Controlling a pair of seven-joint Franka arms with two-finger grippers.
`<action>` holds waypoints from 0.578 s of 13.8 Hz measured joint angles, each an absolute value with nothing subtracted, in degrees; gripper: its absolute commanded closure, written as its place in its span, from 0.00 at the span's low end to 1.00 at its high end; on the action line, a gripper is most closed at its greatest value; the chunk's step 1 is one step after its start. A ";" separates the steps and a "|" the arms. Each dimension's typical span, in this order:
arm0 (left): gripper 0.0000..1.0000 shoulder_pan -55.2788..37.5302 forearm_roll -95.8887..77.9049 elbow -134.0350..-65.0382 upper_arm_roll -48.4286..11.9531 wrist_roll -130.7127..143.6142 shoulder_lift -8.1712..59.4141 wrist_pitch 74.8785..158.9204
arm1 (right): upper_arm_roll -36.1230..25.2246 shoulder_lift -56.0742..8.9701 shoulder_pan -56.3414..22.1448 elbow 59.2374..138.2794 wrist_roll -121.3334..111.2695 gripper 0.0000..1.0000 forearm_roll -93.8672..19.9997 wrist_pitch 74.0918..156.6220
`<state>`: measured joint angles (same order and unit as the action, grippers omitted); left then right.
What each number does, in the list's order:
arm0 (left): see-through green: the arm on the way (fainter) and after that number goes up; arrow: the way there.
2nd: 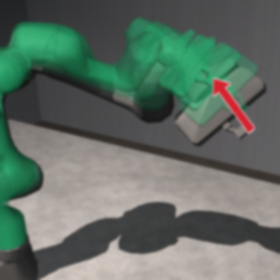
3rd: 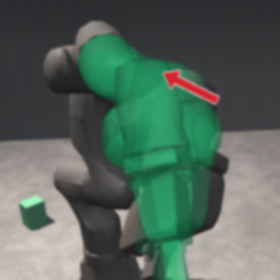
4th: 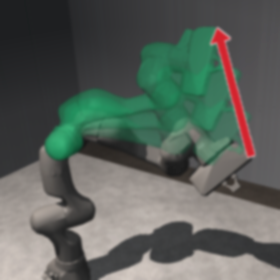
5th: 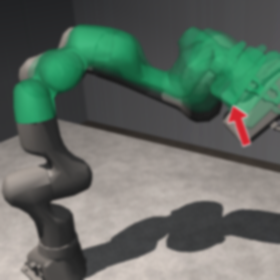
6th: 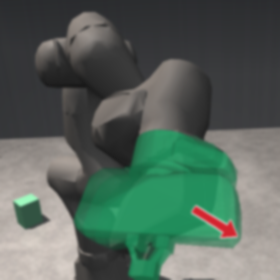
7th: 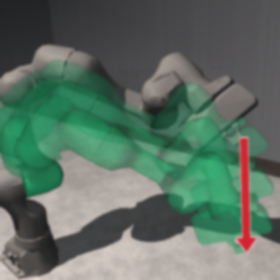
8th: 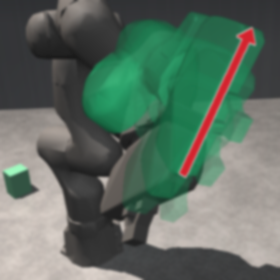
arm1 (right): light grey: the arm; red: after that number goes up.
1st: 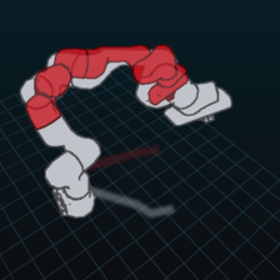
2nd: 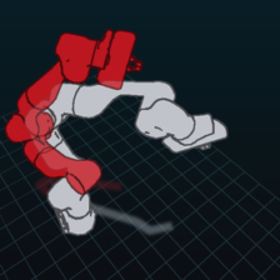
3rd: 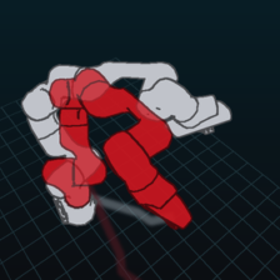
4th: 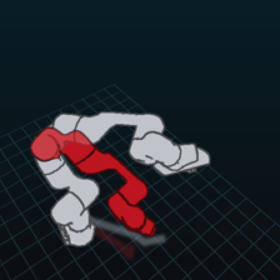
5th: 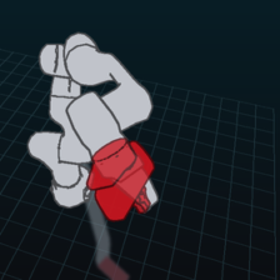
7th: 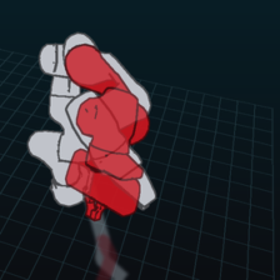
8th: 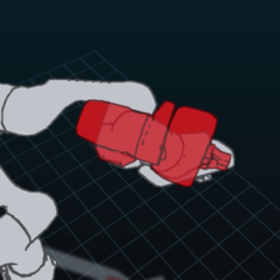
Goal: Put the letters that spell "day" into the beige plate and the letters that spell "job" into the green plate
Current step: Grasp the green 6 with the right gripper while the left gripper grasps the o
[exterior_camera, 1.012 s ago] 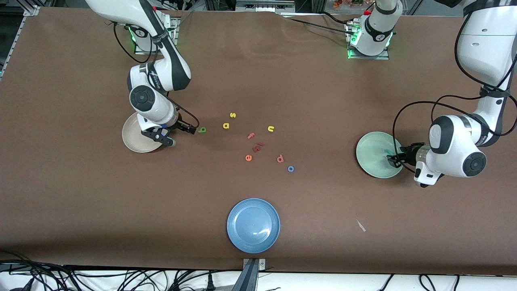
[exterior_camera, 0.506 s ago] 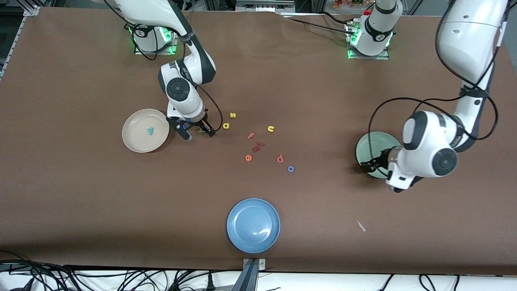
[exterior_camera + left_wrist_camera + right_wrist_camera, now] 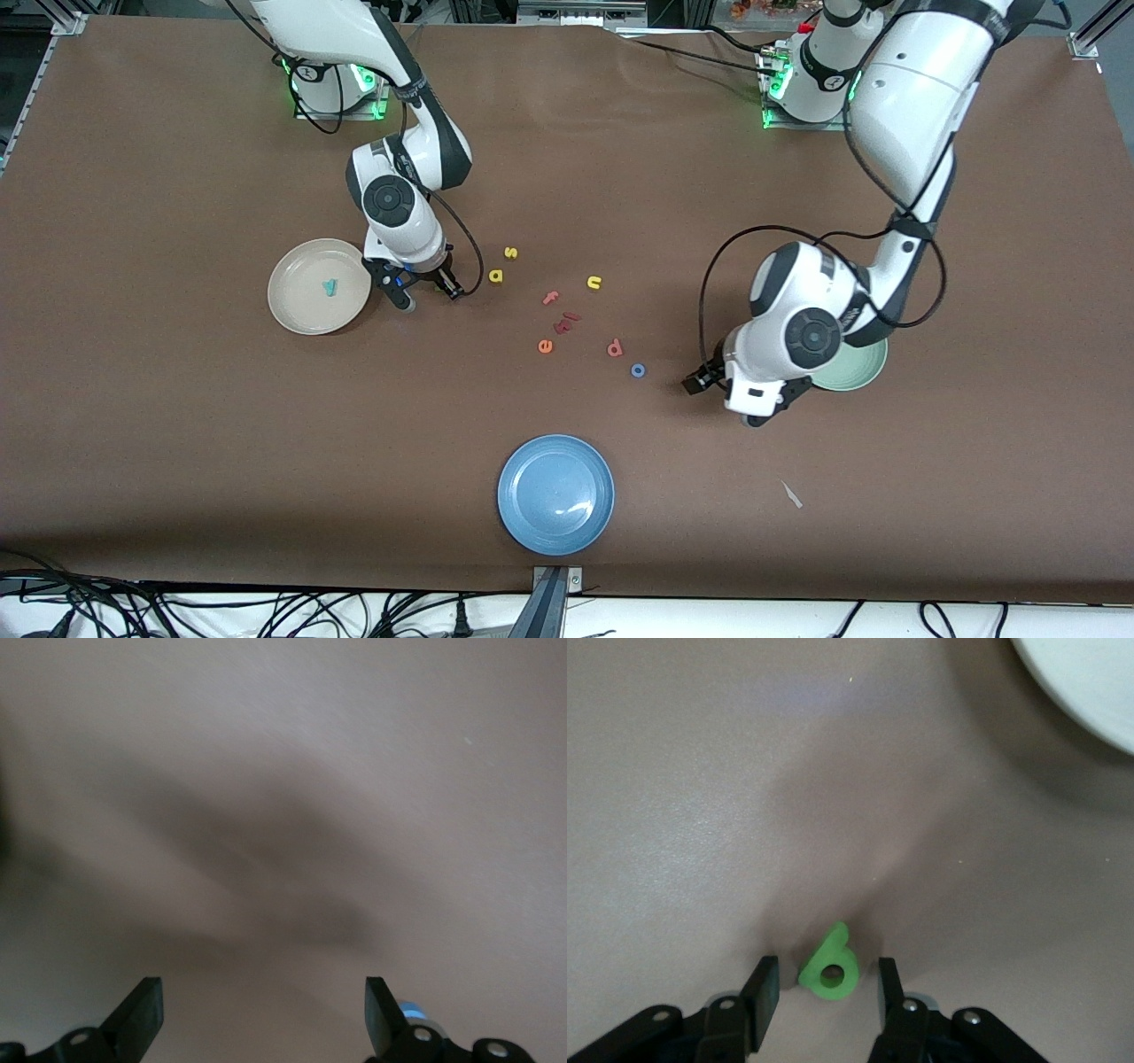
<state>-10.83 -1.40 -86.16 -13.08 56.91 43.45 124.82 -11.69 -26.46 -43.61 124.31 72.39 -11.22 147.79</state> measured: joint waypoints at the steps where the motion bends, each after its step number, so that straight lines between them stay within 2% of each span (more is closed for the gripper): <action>1: 0.00 -12.09 -1.40 -85.94 -13.06 57.75 44.38 126.96 | -11.70 -26.55 -43.61 124.31 72.43 0.65 -11.22 147.81; 3: 0.00 -14.61 -1.40 -84.83 -12.98 58.61 45.91 129.70 | -11.72 -26.65 -43.61 124.23 72.51 0.79 -11.24 148.01; 8: 0.05 -19.19 -1.40 -81.50 -12.88 60.88 48.69 130.01 | -12.01 -26.66 -43.62 122.87 72.10 0.80 -11.22 146.74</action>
<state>-19.19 -1.40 -81.50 -12.88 60.88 48.69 130.01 -12.01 -26.66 -43.62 122.87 72.10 -11.22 146.74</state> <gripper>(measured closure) 0.018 0.700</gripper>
